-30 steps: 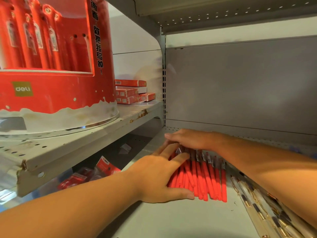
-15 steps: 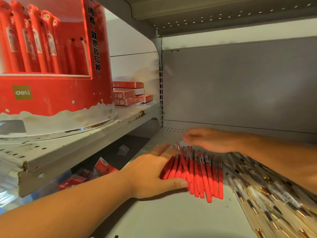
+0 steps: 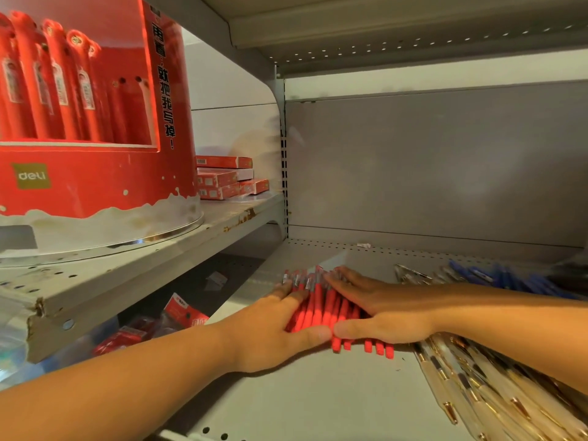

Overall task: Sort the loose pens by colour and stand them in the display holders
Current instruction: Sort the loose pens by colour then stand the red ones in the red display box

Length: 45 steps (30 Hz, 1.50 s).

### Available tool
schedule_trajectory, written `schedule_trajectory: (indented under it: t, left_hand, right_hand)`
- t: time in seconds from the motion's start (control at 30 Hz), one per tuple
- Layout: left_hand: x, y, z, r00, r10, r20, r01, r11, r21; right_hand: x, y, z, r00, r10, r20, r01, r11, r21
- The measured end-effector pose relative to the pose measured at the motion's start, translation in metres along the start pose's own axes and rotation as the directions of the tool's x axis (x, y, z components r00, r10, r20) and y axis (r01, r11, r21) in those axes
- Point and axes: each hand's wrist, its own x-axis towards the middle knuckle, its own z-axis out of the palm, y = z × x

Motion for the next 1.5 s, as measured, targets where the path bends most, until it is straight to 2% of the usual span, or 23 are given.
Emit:
schedule_trajectory:
  t: [0.07, 0.13, 0.23, 0.3, 0.4, 0.5, 0.63, 0.77, 0.93, 1.13, 1.23, 1.33, 1.5]
  left_hand:
    - [0.001, 0.005, -0.001, 0.998, -0.013, -0.055, 0.005, 0.99, -0.144]
    - [0.003, 0.011, -0.001, 0.995, -0.049, -0.087, 0.029, 0.976, -0.216]
    - [0.01, 0.019, -0.002, 0.983, -0.127, -0.132, 0.103, 0.979, -0.176]
    - [0.016, 0.022, -0.002, 0.968, -0.196, -0.154, 0.174, 0.974, -0.145]
    - [0.024, 0.026, -0.007, 0.943, -0.323, -0.081, 0.313, 0.943, -0.115]
    - [0.032, 0.03, -0.011, 0.927, -0.375, 0.005, 0.371, 0.916, -0.152]
    - [0.045, 0.034, -0.003, 0.928, -0.368, 0.055, 0.371, 0.923, -0.103]
    - [0.053, 0.035, 0.007, 0.927, -0.376, -0.013, 0.375, 0.926, -0.032]
    - [0.057, 0.028, 0.01, 0.93, -0.367, -0.025, 0.366, 0.93, -0.043]
    - [0.052, 0.021, 0.008, 0.938, -0.346, -0.025, 0.341, 0.934, -0.107]
    - [0.052, 0.018, 0.01, 0.951, -0.306, -0.042, 0.301, 0.949, -0.093]
    - [0.052, 0.017, 0.012, 0.958, -0.286, -0.029, 0.286, 0.958, -0.023]
    - [0.054, 0.012, 0.008, 0.964, -0.266, -0.025, 0.266, 0.964, -0.018]
  right_hand:
    - [0.003, -0.006, -0.003, 1.0, -0.013, -0.027, 0.013, 1.0, 0.005]
    - [0.002, -0.008, -0.008, 0.999, -0.014, -0.03, 0.014, 1.0, 0.014]
    - [-0.009, -0.004, -0.015, 0.998, 0.068, -0.005, -0.067, 0.995, 0.07]
    - [-0.018, 0.0, -0.019, 0.988, 0.138, -0.063, -0.126, 0.978, 0.164]
    - [-0.034, 0.002, -0.021, 0.952, 0.247, -0.18, -0.19, 0.939, 0.286]
    - [-0.039, -0.008, -0.024, 0.949, 0.284, -0.139, -0.247, 0.941, 0.231]
    - [-0.032, -0.021, -0.035, 0.96, 0.275, -0.043, -0.271, 0.958, 0.091]
    - [-0.024, -0.034, -0.034, 0.971, 0.235, 0.053, -0.235, 0.972, 0.001]
    - [-0.023, -0.038, -0.028, 0.974, 0.226, -0.013, -0.226, 0.974, 0.006]
    - [-0.028, -0.035, -0.026, 0.987, 0.161, -0.001, -0.161, 0.983, 0.09]
    - [-0.03, -0.034, -0.019, 0.995, 0.099, -0.003, -0.099, 0.993, 0.058]
    - [-0.03, -0.032, -0.01, 0.994, 0.11, -0.002, -0.11, 0.993, 0.042]
    - [-0.022, -0.033, 0.002, 0.988, 0.115, -0.103, -0.118, 0.993, -0.019]
